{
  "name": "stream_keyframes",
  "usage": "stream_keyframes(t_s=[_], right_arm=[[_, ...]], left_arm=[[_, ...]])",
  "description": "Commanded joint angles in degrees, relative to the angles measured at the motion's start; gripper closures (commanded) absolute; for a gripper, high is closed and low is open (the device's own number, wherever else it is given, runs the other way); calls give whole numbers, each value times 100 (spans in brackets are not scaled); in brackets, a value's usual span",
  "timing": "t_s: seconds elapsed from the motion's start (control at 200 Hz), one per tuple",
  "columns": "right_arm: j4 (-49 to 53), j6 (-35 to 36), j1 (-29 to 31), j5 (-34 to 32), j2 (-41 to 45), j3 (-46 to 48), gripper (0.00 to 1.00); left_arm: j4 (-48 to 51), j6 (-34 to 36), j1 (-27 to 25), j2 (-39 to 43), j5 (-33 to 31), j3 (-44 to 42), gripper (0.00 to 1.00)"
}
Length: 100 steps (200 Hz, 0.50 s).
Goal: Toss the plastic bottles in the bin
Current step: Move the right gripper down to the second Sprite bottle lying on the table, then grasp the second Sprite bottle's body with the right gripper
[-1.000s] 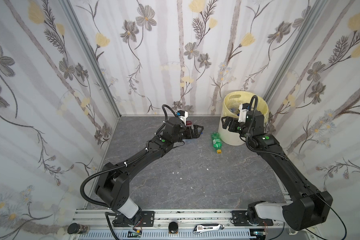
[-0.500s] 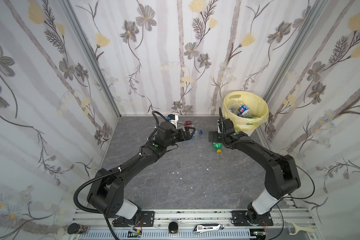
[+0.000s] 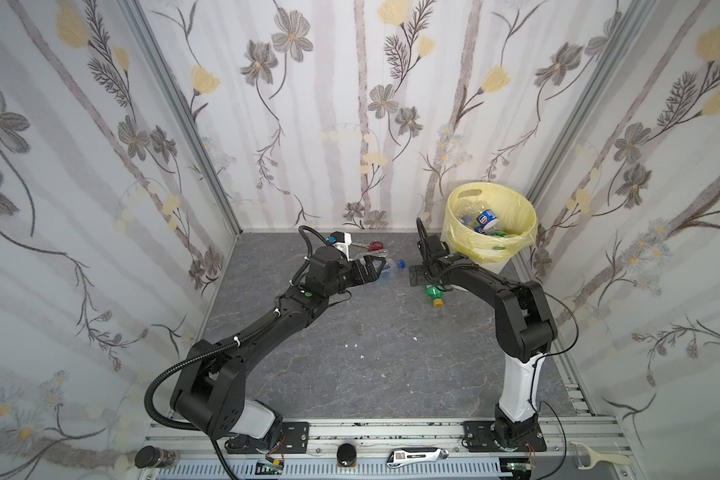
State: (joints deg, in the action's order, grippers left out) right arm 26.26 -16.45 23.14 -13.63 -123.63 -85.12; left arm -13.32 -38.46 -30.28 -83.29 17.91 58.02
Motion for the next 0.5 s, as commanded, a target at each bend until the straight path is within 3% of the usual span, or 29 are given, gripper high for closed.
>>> stream_keyframes(t_s=[0.0, 0.2, 0.495], right_arm=[[-61, 30, 7, 100, -69, 6, 0], [-166, 14, 128, 334, -39, 151, 3], [-162, -8, 430, 404, -173, 44, 17]], left_arm=[[-215, -127, 6, -26, 80, -19, 0], [-263, -153, 7, -58, 113, -54, 0], [-286, -173, 21, -18, 98, -88, 0]])
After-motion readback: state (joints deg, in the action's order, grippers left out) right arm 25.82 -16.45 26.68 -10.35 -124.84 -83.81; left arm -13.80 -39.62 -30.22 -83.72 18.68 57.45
